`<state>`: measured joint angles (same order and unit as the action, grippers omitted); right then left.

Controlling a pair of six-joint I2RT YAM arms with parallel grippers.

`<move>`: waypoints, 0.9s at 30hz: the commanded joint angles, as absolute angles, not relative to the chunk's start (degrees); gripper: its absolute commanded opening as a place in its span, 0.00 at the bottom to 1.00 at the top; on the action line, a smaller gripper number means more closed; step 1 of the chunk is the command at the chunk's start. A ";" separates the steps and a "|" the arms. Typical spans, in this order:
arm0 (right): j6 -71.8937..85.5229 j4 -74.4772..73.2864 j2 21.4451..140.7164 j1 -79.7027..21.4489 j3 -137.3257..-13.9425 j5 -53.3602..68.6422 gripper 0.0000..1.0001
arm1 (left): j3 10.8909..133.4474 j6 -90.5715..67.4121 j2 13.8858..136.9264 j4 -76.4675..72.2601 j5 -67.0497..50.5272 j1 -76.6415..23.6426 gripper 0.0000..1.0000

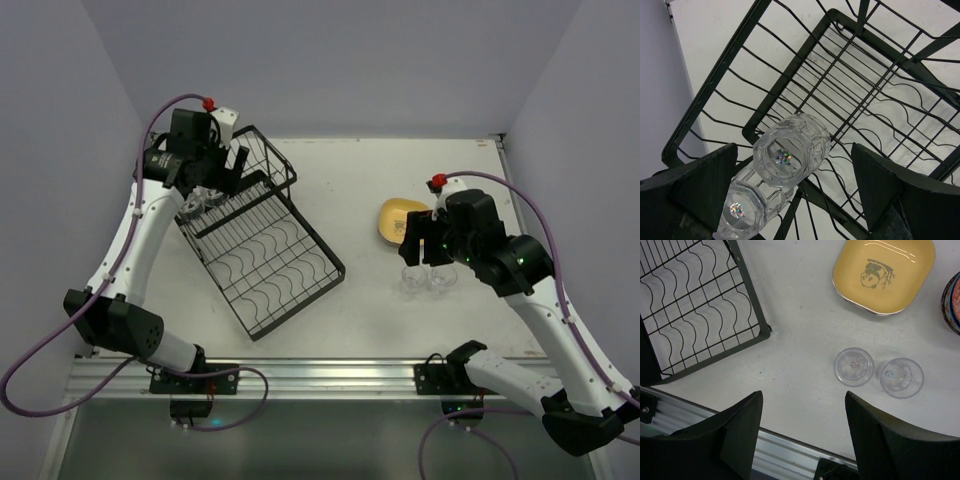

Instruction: Unload the mixed dishes from the dish rack

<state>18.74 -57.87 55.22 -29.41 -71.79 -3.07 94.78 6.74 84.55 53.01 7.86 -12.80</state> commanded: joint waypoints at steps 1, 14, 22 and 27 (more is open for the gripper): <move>17.40 -58.09 55.28 -30.06 -73.30 -3.51 0.69 | 95.28 8.79 86.04 54.14 5.45 -11.61 1.00; 17.23 -58.10 57.04 -31.20 -73.83 -3.96 0.68 | 91.66 7.74 84.72 50.18 6.77 -9.84 0.75; 17.14 -58.36 56.34 -31.29 -73.48 -4.83 0.68 | 93.51 6.94 87.45 50.71 2.99 -8.70 0.58; 17.14 -58.36 56.69 -31.38 -73.92 -4.83 0.68 | 97.02 6.85 87.36 50.89 0.97 -8.61 0.38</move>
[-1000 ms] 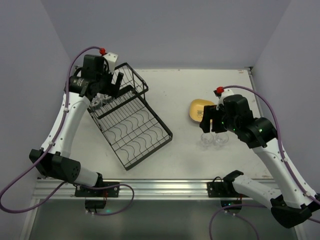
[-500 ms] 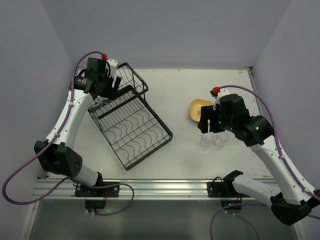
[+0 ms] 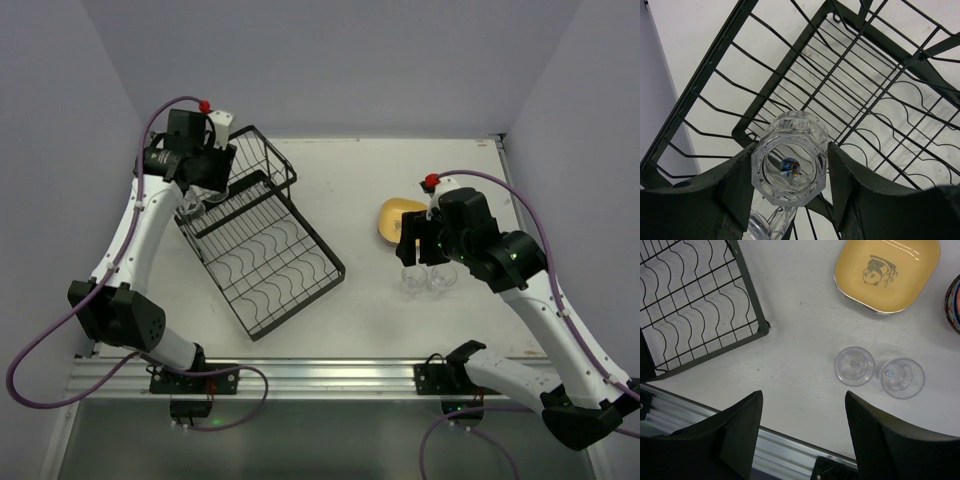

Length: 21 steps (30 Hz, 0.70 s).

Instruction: Unload the mixed dishes from the dish rack

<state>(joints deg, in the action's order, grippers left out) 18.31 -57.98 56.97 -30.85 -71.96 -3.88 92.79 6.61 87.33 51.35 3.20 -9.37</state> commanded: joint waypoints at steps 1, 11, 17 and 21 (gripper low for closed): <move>17.05 -58.45 56.69 -31.38 -73.83 -4.83 0.68 | 97.73 6.59 87.36 50.89 0.79 -8.61 0.38; 18.19 -57.04 56.78 -31.38 -73.92 -6.41 0.68 | 103.62 5.10 83.24 47.03 -10.86 -8.70 0.20; 23.27 -43.63 51.08 -31.29 -71.47 4.27 0.69 | 93.22 -5.51 70.07 26.46 -35.27 -8.79 0.22; 32.67 -16.98 44.49 -31.29 -63.04 24.89 0.70 | 74.39 -25.97 59.87 -6.61 -50.43 -9.58 0.20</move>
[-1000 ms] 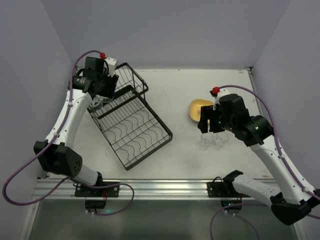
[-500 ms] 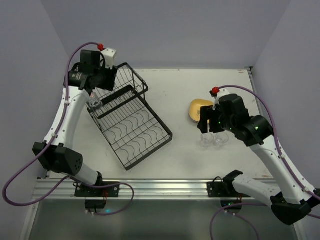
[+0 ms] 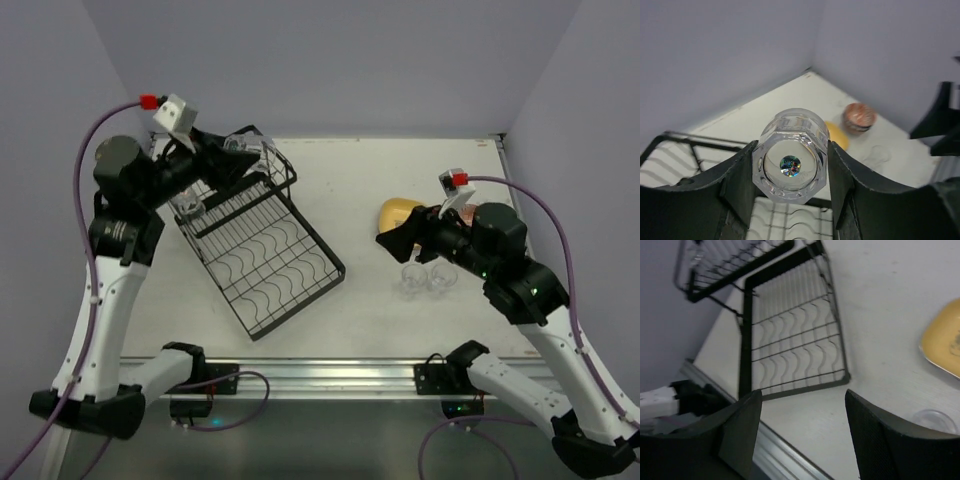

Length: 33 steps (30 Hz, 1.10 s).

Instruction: Unload the mixed dishes from the dish rack

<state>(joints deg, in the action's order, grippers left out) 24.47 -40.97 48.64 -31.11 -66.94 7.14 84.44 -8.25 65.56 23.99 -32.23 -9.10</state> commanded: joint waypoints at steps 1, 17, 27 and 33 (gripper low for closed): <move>35.22 -11.74 43.86 -31.38 -59.62 28.09 0.70 | 70.96 -35.33 57.42 -13.47 -51.67 -10.19 0.20; 57.39 23.64 54.14 -36.47 -61.26 41.57 0.71 | 54.67 -52.38 55.28 -43.94 -42.89 -31.90 0.14; 57.39 24.96 53.09 -37.62 -60.91 41.31 0.70 | 52.91 -52.03 56.95 -44.91 -41.22 -33.13 0.14; 58.71 26.45 54.22 -38.23 -61.43 41.31 0.69 | 52.82 -52.12 57.74 -46.05 -41.31 -34.19 0.14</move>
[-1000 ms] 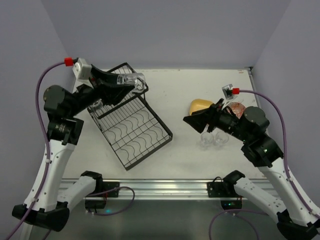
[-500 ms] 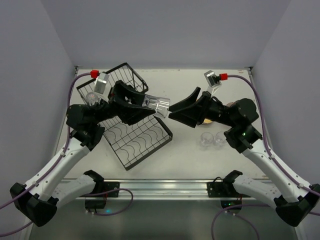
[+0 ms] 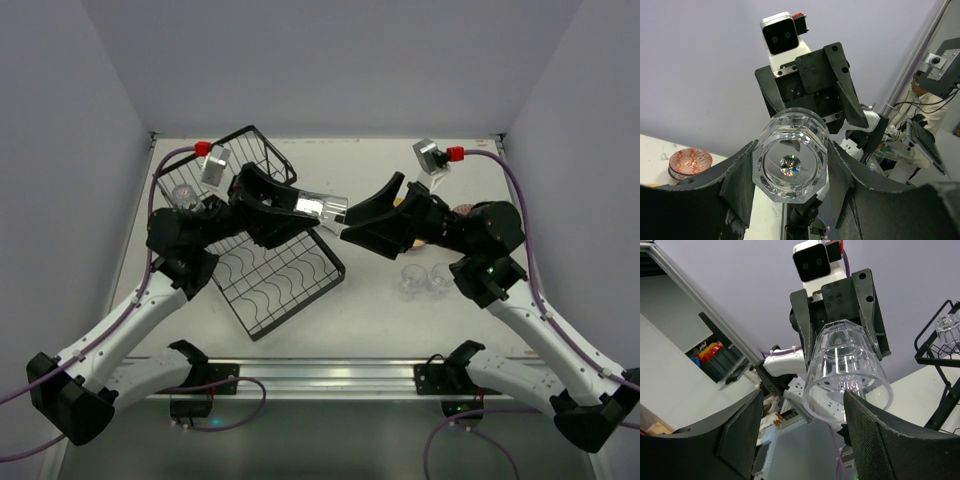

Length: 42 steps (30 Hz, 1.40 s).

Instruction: Unload the mixed dishes from the dish rack

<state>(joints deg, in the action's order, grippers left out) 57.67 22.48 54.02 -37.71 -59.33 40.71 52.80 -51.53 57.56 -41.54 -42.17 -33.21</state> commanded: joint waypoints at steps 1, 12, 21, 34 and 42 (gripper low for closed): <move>58.97 26.72 54.58 -38.49 -61.52 41.13 0.66 | 52.82 -52.03 58.01 -46.40 -41.31 -34.80 0.14; 56.61 26.72 55.11 -39.29 -61.44 38.59 0.00 | 52.73 -49.14 58.01 -44.04 -39.82 -35.42 0.25; 41.34 2.94 48.70 -39.20 -62.92 25.07 0.00 | 61.51 -28.32 52.13 -6.49 -17.82 -35.33 1.00; 25.58 -57.55 65.64 -40.08 -76.47 -6.67 0.00 | 72.76 -11.52 47.72 34.18 19.68 -35.33 1.00; 24.87 -59.24 81.45 -43.41 -74.09 -11.16 0.00 | 75.06 -8.70 48.51 40.77 25.92 -35.33 1.00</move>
<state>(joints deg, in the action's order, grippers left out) 26.63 -55.79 79.64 -42.46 -73.87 -7.20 72.88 -11.31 48.21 36.42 20.95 -35.31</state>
